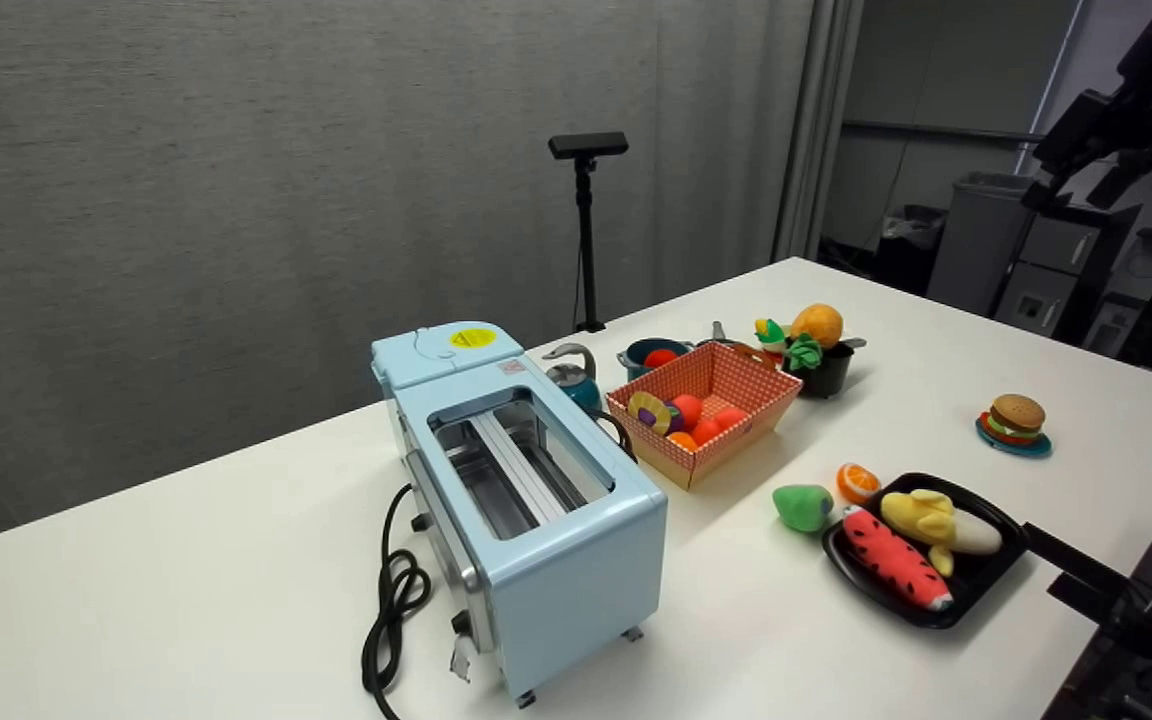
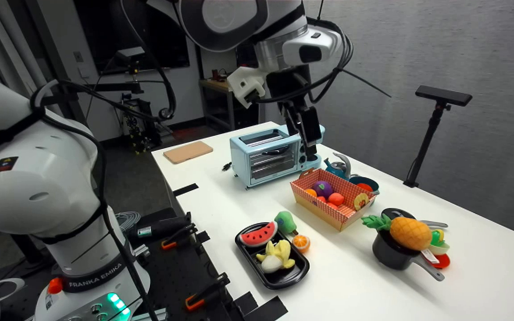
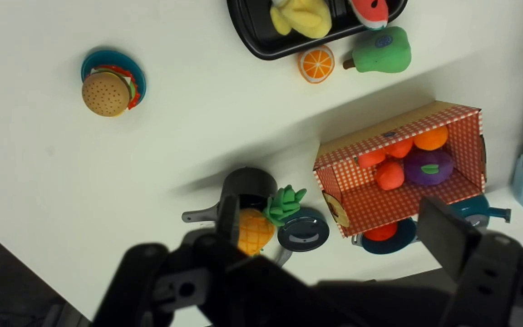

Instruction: Move the pineapple plush toy from the pot to the box

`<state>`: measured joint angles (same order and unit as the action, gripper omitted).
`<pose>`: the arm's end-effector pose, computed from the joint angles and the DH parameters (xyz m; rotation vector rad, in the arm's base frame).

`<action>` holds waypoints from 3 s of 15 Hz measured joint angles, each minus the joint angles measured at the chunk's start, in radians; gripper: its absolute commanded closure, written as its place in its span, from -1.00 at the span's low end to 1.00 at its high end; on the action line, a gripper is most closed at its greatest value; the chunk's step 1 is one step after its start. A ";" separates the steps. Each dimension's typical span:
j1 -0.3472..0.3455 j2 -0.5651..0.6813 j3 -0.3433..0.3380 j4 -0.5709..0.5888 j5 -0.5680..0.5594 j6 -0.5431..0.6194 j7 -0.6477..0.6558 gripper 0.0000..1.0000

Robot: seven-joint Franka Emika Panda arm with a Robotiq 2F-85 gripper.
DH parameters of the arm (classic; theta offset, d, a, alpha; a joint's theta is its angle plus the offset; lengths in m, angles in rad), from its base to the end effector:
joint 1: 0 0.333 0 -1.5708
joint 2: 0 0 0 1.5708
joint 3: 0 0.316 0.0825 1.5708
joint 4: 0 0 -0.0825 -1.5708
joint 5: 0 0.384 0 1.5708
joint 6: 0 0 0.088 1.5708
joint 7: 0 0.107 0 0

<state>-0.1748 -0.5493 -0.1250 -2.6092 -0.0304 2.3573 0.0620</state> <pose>0.3809 -0.1192 0.4598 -3.0561 0.5165 -0.4636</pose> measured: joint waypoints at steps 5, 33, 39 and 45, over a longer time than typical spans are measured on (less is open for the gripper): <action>0.000 0.031 -0.012 0.053 0.002 -0.018 0.000 -1.00; 0.007 0.800 -0.030 0.579 -0.007 -0.101 -0.108 -1.00; 0.006 0.876 -0.029 0.664 -0.007 -0.096 -0.155 -1.00; -0.007 0.957 -0.029 0.744 -0.007 -0.096 -0.178 -1.00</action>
<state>-0.1817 0.4078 -0.1540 -1.8653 -0.0375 2.2617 -0.1161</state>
